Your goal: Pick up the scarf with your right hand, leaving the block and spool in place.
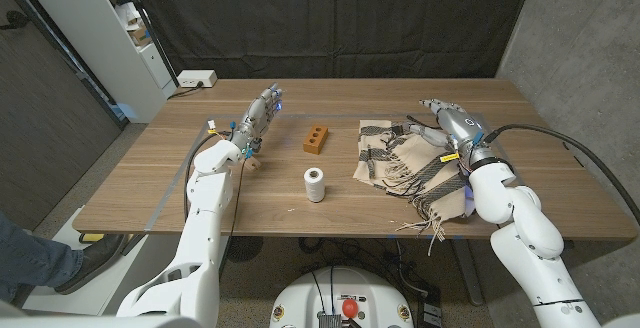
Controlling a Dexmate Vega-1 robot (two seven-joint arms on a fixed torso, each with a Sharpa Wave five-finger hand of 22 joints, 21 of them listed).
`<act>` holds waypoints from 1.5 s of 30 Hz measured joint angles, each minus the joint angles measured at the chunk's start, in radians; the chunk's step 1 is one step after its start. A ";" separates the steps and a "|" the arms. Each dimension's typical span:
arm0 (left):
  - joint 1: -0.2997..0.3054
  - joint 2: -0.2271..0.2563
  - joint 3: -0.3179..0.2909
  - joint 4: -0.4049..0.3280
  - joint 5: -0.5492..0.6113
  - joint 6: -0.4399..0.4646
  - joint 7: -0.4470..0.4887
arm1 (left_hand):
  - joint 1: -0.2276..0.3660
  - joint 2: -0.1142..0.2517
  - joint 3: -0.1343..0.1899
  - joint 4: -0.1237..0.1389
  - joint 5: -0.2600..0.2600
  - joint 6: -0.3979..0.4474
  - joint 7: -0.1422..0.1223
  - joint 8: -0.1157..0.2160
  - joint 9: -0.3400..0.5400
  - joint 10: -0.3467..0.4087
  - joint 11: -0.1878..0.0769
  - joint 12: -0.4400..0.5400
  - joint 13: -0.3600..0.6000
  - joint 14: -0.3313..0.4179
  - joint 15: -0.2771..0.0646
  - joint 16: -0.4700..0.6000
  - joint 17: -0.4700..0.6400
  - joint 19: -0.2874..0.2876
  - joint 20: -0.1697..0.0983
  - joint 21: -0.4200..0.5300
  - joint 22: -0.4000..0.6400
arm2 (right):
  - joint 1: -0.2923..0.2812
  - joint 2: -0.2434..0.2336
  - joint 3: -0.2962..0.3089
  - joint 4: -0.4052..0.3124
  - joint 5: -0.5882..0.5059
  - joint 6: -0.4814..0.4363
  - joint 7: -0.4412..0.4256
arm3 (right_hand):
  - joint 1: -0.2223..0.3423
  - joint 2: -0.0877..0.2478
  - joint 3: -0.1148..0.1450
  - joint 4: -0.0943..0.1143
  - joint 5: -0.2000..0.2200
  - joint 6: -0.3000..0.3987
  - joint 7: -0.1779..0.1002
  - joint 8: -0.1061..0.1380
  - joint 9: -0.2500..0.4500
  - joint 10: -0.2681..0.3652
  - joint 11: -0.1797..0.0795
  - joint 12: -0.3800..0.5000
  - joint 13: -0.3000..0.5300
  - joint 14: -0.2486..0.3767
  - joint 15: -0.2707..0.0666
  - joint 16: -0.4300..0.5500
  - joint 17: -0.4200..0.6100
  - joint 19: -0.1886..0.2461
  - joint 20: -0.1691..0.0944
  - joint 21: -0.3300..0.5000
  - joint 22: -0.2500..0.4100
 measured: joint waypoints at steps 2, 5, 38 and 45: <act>0.000 0.000 0.000 0.000 0.002 0.000 0.001 | 0.001 0.001 0.000 0.000 0.000 0.000 0.000 0.000 0.000 0.000 0.000 0.000 0.000 0.000 0.000 0.000 0.000 0.000 0.000 0.000 0.000 | 0.000 -0.002 -0.002 0.001 -0.001 -0.003 0.001 | 0.002 -0.002 0.000 0.000 0.000 0.001 -0.001 0.000 0.000 0.002 0.002 0.001 0.000 0.000 0.000 0.000 0.000 0.007 0.000 0.000 0.000; -0.001 0.000 0.001 -0.003 0.004 0.000 0.003 | 0.001 0.001 0.000 0.000 0.000 0.000 0.000 0.000 0.000 0.000 0.000 0.000 0.000 0.000 0.000 0.000 0.000 0.000 0.000 0.000 0.000 | 0.000 -0.006 -0.005 0.004 -0.006 -0.010 0.002 | 0.004 -0.004 -0.004 -0.004 0.000 0.001 -0.001 0.000 0.000 0.005 -0.002 0.001 0.000 0.000 0.000 0.000 0.000 0.007 0.000 0.000 0.000; -0.026 -0.007 0.004 0.038 0.015 -0.011 0.004 | 0.001 0.001 -0.004 -0.004 -0.004 -0.016 -0.009 -0.004 0.000 0.000 0.000 0.000 0.000 0.000 0.000 0.000 0.000 -0.004 0.003 0.000 0.000 | -0.005 -0.039 -0.047 -0.027 -0.085 -0.130 0.148 | 0.014 -0.025 -0.016 -0.015 0.025 -0.071 0.002 -0.020 0.005 -0.053 0.002 -0.016 0.000 -0.054 0.010 -0.022 0.000 0.104 0.000 0.018 0.005; -0.028 -0.009 0.003 0.042 0.017 -0.013 0.003 | 0.001 0.001 -0.004 -0.004 -0.004 -0.016 -0.009 -0.004 0.000 0.000 0.000 0.000 0.000 0.000 0.000 0.000 0.000 -0.004 0.003 0.000 0.000 | -0.008 -0.043 -0.052 -0.034 -0.096 -0.155 0.185 | 0.014 -0.025 -0.017 -0.016 0.029 -0.098 0.004 -0.022 0.004 -0.075 0.002 -0.016 0.000 -0.069 0.014 -0.022 0.000 0.119 0.002 0.018 0.005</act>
